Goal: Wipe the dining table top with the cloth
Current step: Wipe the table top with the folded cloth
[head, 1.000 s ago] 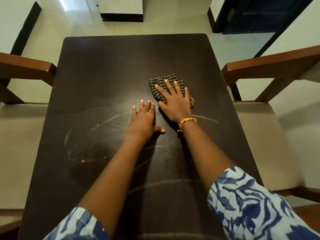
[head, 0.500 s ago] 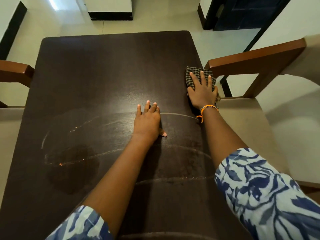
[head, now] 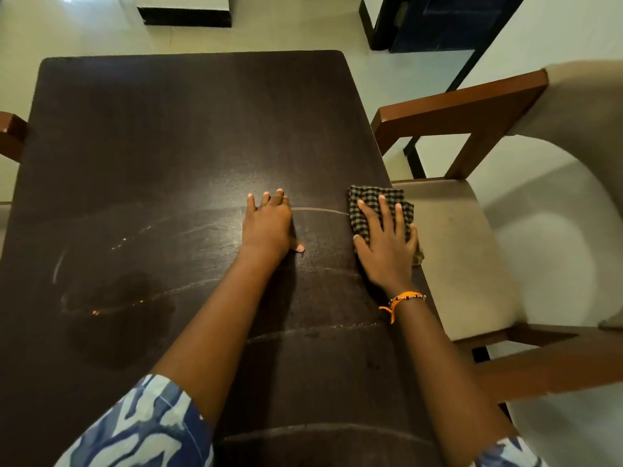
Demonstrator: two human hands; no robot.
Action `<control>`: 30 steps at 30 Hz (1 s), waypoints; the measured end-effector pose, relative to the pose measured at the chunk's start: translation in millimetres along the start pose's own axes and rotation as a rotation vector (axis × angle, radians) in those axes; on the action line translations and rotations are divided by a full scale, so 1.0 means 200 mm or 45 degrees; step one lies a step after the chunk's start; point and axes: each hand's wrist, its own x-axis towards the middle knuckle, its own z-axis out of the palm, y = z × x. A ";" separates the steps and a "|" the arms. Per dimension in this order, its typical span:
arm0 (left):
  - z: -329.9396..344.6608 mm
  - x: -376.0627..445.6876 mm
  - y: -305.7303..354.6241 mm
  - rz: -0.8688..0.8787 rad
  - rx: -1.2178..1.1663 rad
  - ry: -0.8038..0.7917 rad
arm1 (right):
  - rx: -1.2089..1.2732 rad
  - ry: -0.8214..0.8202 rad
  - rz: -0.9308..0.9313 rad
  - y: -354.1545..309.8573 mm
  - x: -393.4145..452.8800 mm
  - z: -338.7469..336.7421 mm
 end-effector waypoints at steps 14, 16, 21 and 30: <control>0.03 -0.25 -0.37 -0.319 -0.125 0.136 | 0.040 -0.116 -0.346 -0.78 0.08 0.19; 0.02 -0.31 -0.43 -0.351 -0.129 0.086 | 0.021 -0.172 -0.478 -0.85 0.03 0.22; 0.04 -0.36 -0.42 -0.291 -0.140 0.018 | -0.009 -0.146 -0.630 -0.64 0.01 0.14; 0.09 -0.37 -0.38 -0.259 -0.148 0.055 | -0.044 -0.029 -0.186 -0.08 0.17 -0.06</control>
